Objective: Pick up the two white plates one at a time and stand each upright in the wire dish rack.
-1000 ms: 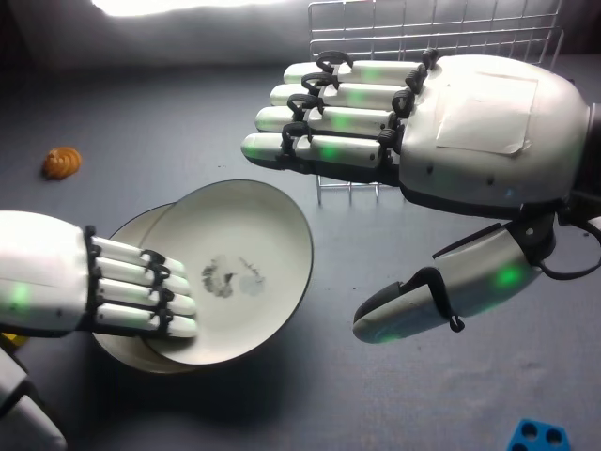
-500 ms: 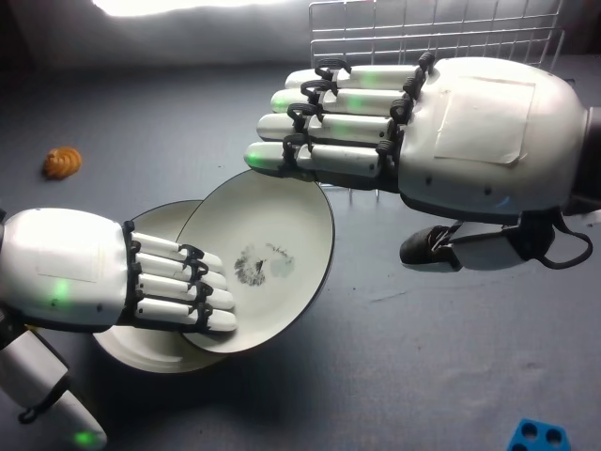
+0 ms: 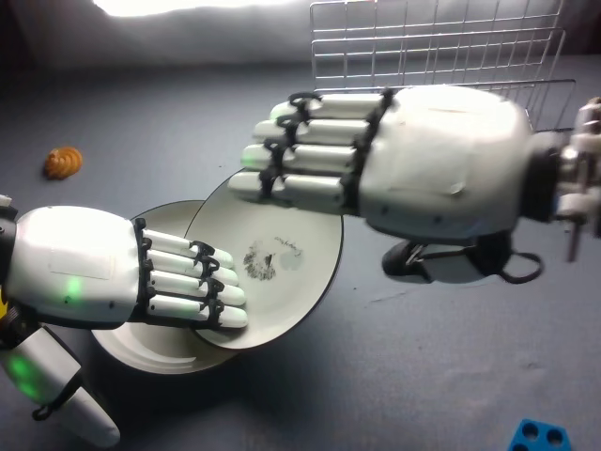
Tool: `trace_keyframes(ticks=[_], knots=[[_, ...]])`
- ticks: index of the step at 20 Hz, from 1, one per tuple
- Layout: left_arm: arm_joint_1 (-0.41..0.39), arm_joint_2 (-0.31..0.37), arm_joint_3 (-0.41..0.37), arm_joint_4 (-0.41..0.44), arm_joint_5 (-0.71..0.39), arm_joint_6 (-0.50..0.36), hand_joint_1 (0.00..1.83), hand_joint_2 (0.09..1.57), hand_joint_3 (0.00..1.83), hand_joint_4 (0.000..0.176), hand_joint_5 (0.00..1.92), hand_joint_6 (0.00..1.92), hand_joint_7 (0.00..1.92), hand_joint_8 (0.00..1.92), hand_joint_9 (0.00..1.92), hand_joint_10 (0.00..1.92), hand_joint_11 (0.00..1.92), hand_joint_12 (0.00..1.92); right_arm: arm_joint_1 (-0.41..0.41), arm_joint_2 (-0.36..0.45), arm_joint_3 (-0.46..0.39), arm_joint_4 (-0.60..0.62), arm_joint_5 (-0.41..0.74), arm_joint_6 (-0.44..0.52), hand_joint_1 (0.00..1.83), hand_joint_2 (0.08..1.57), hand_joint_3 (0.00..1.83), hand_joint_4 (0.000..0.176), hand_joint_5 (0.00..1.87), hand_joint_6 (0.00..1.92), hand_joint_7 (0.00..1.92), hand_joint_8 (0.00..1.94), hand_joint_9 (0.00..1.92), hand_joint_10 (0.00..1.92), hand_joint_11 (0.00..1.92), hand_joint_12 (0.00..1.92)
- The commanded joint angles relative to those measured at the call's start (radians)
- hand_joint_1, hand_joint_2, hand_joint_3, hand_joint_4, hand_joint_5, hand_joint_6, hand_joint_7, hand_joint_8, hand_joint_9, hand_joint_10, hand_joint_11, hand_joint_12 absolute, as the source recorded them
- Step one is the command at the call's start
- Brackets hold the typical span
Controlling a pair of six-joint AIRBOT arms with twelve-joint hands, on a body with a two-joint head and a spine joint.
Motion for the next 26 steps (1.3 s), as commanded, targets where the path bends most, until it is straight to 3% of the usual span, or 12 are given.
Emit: trace_keyframes(ticks=[1,5,7,12,14,15,18,26], knots=[[-0.007,-0.020,-0.008,-0.024,-0.034,-0.001,0.00,1.00,0.00,0.000,0.00,0.00,0.00,0.00,0.00,0.00,0.00,0.00,0.005,-0.014,0.009,0.023,0.061,-0.008,1.21,1.00,0.01,0.000,0.00,0.00,0.00,0.00,0.00,0.00,0.00,0.30],[-0.006,-0.023,-0.003,-0.024,-0.033,-0.001,0.00,1.00,0.00,0.000,0.00,0.00,0.00,0.00,0.00,0.00,0.00,0.00,0.004,-0.086,0.067,0.027,0.006,-0.010,1.22,1.00,0.00,0.000,0.00,0.00,0.00,0.00,0.00,0.00,0.00,0.29],[-0.006,-0.022,-0.001,-0.024,-0.033,-0.001,0.00,0.99,0.00,0.000,0.00,0.00,0.00,0.00,0.00,0.00,0.00,0.00,0.005,-0.107,0.086,0.029,-0.002,-0.017,1.23,0.99,0.00,0.000,0.01,0.00,0.00,0.00,0.00,0.00,0.00,0.40],[-0.003,-0.015,0.013,-0.048,-0.036,-0.001,0.00,0.99,0.00,0.000,0.00,0.00,0.00,0.00,0.00,0.00,0.00,0.00,0.011,-0.107,0.088,0.029,-0.016,-0.024,1.17,0.99,0.00,0.000,0.02,0.01,0.00,0.00,0.00,0.00,0.00,0.43],[-0.001,-0.012,0.017,-0.054,-0.037,-0.001,0.00,1.00,0.00,0.000,0.00,0.00,0.00,0.00,0.00,0.00,0.00,0.00,0.025,-0.101,0.087,0.031,-0.014,-0.021,1.22,0.97,0.00,0.000,0.07,0.01,0.02,0.00,0.04,0.01,0.00,0.55],[-0.001,-0.011,0.018,-0.054,-0.038,-0.001,0.00,1.00,0.00,0.000,0.00,0.00,0.00,0.00,0.00,0.00,0.00,0.00,0.033,-0.099,0.087,0.034,-0.014,-0.019,1.21,1.00,0.00,0.000,0.05,0.01,0.00,0.00,0.01,0.00,0.00,0.45],[0.001,-0.010,0.022,-0.066,-0.040,-0.003,0.00,1.00,0.00,0.000,0.00,0.00,0.00,0.00,0.00,0.00,0.00,0.00,0.063,-0.091,0.085,0.055,-0.014,-0.001,1.18,1.00,0.00,0.000,0.07,0.00,0.01,0.00,0.01,0.00,0.00,0.52],[0.008,-0.011,0.026,-0.076,-0.041,-0.007,0.00,1.00,0.00,0.000,0.00,0.00,0.00,0.00,0.00,0.00,0.00,0.00,0.023,-0.126,0.098,0.055,-0.036,-0.030,1.16,1.01,0.00,0.000,0.08,0.00,0.03,0.00,0.04,0.01,0.00,0.58]])
